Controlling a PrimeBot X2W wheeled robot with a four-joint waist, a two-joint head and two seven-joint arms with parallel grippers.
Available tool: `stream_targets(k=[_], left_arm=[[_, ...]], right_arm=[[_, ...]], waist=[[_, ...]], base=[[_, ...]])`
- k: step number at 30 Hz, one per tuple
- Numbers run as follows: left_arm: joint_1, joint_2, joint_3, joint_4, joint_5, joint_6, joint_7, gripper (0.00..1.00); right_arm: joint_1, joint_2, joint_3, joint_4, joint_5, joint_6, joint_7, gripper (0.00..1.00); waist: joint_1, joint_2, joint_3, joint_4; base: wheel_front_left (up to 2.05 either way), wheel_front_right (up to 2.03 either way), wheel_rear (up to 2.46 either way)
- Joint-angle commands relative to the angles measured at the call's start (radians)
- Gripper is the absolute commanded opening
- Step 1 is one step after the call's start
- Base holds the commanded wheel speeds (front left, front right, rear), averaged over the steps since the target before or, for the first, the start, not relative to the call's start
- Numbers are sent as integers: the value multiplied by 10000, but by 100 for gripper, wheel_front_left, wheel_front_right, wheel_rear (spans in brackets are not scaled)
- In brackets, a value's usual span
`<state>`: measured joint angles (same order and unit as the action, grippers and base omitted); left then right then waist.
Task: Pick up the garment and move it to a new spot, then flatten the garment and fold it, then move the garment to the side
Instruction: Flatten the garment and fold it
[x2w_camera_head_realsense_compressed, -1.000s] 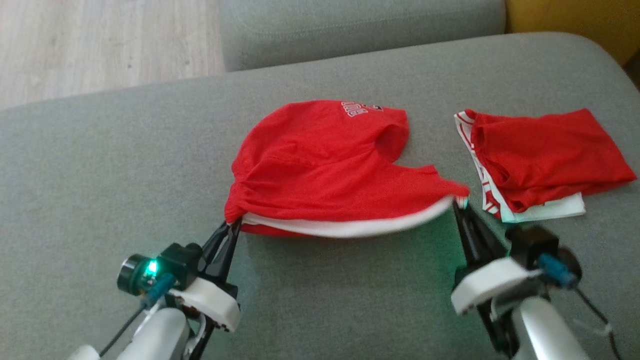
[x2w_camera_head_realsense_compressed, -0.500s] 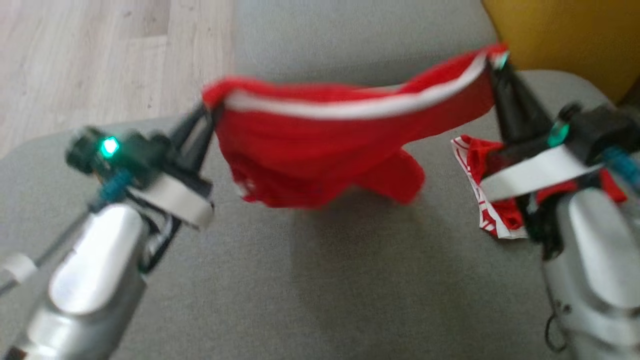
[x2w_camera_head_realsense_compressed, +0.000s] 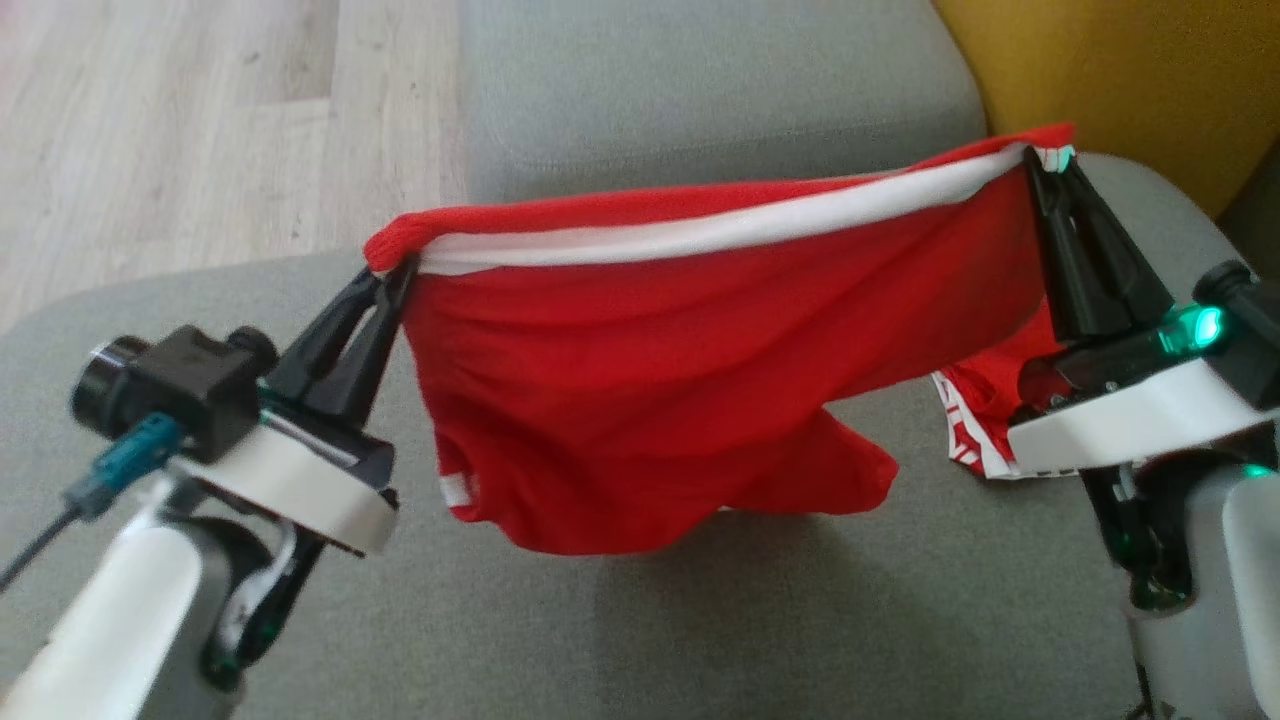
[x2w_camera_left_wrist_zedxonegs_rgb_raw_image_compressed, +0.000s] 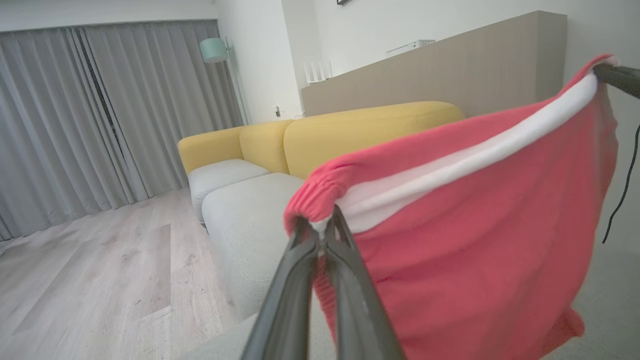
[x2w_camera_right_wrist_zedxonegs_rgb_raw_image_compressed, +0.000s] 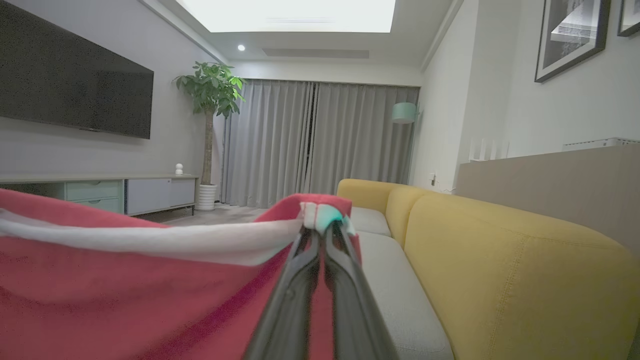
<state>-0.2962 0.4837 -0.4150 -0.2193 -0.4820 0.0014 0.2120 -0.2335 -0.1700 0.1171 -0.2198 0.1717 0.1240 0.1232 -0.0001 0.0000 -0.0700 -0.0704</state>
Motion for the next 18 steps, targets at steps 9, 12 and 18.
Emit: stream_targets(k=[9,12,18], left_arm=[[-2676,811,494,342,469,-411,622,0],[-4192,634,329,1692,569,-804,538,0],[-7966,187,187,4956,897,-1187,-555,0]], right_arm=[[-2271,-14,388,537,173,67,1057,0],[-4017,-87,715,1785,159,67,993,0],[-7952,269,879,5033,-52,67,-245,0]], waist=[[1,0,1486,-189],[1,0,2413,-265],[1,0,3950,-246]], base=[[0,0,0],[0,0,0],[0,0,0]])
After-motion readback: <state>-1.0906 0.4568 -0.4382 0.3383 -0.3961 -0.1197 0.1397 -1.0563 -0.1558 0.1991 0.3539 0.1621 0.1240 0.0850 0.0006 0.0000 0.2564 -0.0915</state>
